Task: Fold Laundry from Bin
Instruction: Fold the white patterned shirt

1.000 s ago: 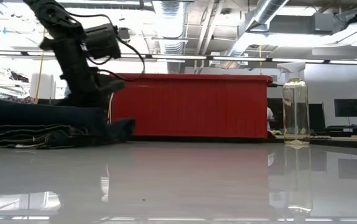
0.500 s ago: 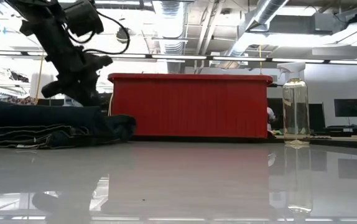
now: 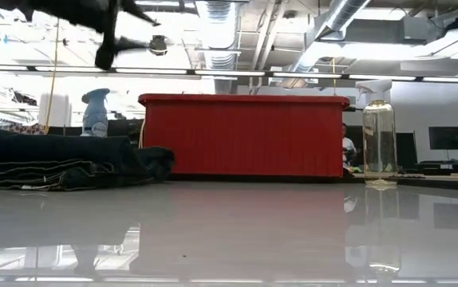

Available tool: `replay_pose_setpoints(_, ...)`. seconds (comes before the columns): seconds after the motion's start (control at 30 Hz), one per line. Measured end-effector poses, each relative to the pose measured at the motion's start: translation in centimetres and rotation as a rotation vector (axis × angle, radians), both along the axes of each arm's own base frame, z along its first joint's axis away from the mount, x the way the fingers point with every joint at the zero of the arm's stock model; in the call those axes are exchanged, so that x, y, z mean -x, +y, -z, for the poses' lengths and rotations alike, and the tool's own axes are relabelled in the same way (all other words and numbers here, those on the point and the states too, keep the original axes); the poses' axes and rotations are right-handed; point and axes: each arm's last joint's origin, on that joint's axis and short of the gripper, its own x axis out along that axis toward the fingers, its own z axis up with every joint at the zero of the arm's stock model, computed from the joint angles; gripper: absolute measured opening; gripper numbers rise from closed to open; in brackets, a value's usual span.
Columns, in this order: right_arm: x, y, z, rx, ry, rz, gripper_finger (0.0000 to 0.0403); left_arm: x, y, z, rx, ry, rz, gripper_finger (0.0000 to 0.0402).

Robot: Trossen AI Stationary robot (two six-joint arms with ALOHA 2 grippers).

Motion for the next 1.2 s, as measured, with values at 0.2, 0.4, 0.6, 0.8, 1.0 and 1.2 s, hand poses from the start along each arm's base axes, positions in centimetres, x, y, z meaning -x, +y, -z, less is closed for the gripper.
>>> replay_pose_setpoints(0.2, -4.4, -7.3, 2.9, 0.083, -0.066, 0.145, 0.0154, 2.1, 0.0, -3.3, -0.239, -0.191, -0.246, 0.0199)
replay_pose_setpoints(0.4, -6.3, -15.3, 7.3, 0.158, -0.043, 0.438, 0.0150, 2.5, 0.7, -3.4, -0.300, -0.125, -0.470, 0.0199)
replay_pose_setpoints(0.6, -7.8, -21.7, 13.3, 0.247, 0.075, 0.520, 0.0141, 1.8, 2.0, -2.5, -0.229, -0.094, -0.625, 0.0199)
replay_pose_setpoints(0.8, -8.9, -24.3, 19.1, 0.234, 0.267, 0.441, 0.0136, 0.7, 3.7, -1.2, -0.188, -0.030, -0.689, 0.0199)
replay_pose_setpoints(1.0, -9.3, -23.7, 21.1, 0.022, 0.256, 0.353, 0.0136, 0.1, 5.4, 0.0, -0.107, -0.028, -0.752, 0.0199)
replay_pose_setpoints(1.2, -9.8, -22.5, 21.6, -0.055, 0.302, 0.277, 0.0136, -0.2, 6.9, 1.0, -0.090, 0.026, -0.689, 0.0199)
